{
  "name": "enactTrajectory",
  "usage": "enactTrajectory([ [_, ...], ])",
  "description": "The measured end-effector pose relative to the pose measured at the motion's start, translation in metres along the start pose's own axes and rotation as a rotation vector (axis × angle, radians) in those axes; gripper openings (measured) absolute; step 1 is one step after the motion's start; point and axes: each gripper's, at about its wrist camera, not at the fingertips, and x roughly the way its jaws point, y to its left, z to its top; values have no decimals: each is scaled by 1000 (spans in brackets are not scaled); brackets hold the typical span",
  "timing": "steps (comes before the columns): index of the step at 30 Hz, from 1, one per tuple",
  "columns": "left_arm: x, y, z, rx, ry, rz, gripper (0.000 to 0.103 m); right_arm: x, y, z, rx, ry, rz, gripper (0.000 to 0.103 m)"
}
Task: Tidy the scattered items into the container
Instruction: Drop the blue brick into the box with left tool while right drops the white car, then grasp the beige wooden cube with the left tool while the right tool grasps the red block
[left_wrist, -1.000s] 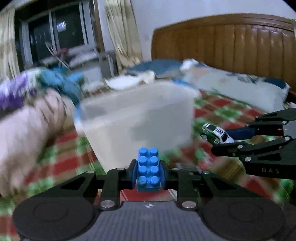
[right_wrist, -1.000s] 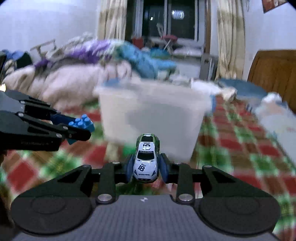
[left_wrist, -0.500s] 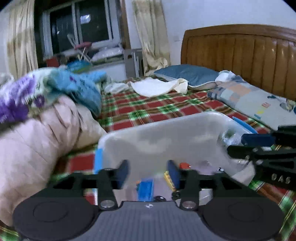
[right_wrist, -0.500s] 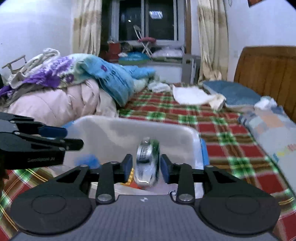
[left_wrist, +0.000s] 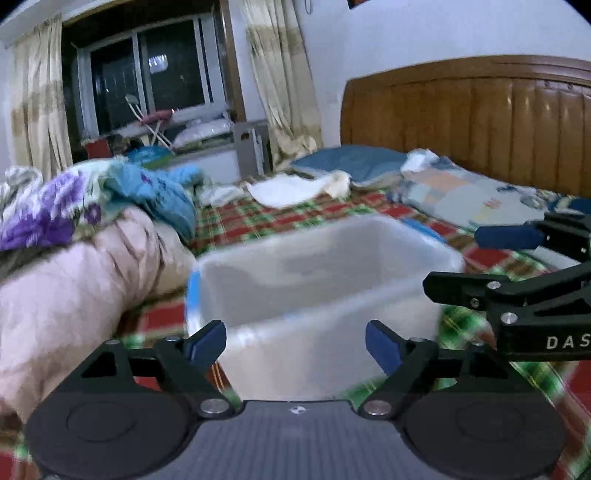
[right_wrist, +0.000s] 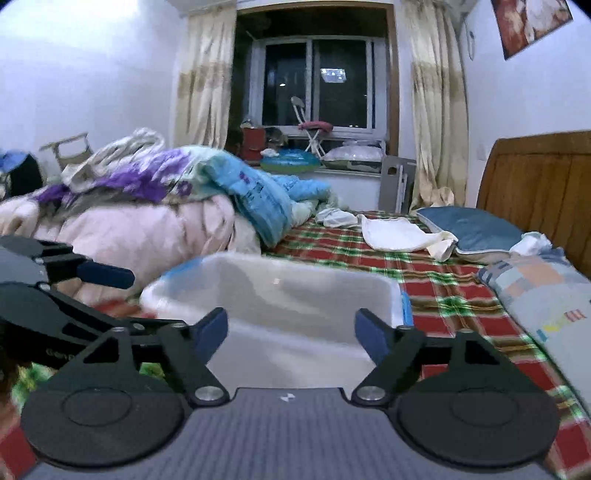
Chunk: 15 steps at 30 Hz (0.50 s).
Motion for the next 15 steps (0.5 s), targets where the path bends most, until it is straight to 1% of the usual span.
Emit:
enactTrajectory([
  [2, -6, -8, -21, -17, 37, -18, 86, -12, 4, -16, -12, 25, -5, 80],
  [4, -7, -15, -45, -37, 79, -39, 86, -19, 4, -35, 10, 66, 9, 80],
  [6, -8, -23, -69, -51, 118, -65, 86, -23, 4, -63, 23, 122, 27, 79],
  [8, -6, -35, -90, -45, 163, -97, 86, -24, 5, -84, 12, 182, 20, 76],
  [10, -4, -48, -105, -8, 192, -115, 86, -27, 4, -99, 6, 206, 19, 72],
  [13, -4, -67, -112, 61, 183, -121, 86, -28, 0, -110, -8, 226, -2, 71],
  [15, -3, -78, -109, 104, 153, -133, 86, -25, -4, -112, -10, 226, -10, 70],
])
